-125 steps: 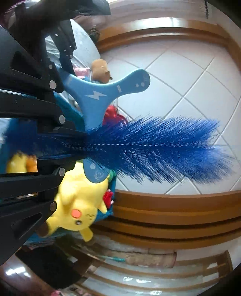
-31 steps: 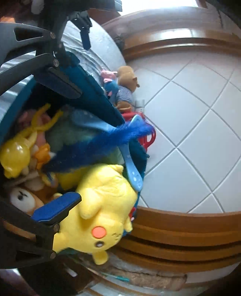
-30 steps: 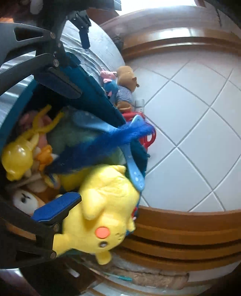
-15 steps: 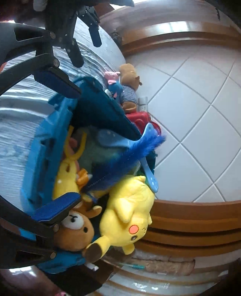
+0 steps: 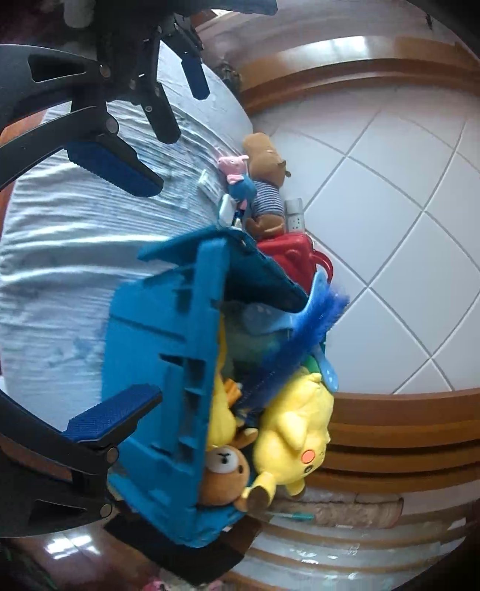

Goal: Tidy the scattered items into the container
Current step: 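Withdraw both open tools from the crate back over the bed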

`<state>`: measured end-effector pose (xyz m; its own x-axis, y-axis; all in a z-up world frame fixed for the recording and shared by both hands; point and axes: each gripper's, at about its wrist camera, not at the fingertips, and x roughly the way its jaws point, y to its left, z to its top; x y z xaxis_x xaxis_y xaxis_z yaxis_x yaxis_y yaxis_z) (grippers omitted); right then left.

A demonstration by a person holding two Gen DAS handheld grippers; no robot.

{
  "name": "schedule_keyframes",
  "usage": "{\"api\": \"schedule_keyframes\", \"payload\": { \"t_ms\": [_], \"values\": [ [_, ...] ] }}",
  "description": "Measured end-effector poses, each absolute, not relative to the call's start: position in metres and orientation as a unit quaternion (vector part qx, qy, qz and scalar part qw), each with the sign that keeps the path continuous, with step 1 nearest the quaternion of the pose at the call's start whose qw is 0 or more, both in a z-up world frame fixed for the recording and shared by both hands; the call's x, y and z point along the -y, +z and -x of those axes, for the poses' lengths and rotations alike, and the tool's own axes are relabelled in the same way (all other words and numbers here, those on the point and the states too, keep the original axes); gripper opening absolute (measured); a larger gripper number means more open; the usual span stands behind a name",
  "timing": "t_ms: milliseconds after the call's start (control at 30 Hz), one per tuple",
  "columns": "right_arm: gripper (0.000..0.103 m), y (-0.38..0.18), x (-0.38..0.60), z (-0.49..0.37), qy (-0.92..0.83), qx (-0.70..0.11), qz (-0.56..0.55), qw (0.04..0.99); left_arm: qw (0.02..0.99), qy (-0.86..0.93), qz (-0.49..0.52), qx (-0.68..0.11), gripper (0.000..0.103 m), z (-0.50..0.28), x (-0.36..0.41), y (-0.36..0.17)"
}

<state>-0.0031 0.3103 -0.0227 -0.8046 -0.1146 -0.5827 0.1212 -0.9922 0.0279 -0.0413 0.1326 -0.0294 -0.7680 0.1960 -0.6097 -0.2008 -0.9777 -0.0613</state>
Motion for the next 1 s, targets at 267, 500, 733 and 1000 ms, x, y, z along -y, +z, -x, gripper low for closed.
{"api": "schedule_keyframes", "payload": {
  "t_ms": [267,500,733,1000],
  "values": [
    [0.102,-0.034,-0.285,-0.009,-0.946,0.000,-0.317,0.066,0.102,0.937,0.333,-0.002,0.096,0.024,-0.111,-0.038],
    [0.102,-0.043,-0.270,-0.003,-0.940,0.006,-0.328,0.091,0.064,0.940,0.335,0.002,0.096,0.026,-0.099,-0.035],
    [0.102,-0.046,-0.262,0.019,-0.937,-0.002,-0.329,0.118,0.033,0.940,0.340,0.007,0.096,0.035,-0.096,-0.036],
    [0.102,-0.051,-0.254,0.044,-0.931,-0.018,-0.332,0.151,0.003,0.936,0.353,0.014,0.096,0.048,-0.096,-0.044]
  ]
}}
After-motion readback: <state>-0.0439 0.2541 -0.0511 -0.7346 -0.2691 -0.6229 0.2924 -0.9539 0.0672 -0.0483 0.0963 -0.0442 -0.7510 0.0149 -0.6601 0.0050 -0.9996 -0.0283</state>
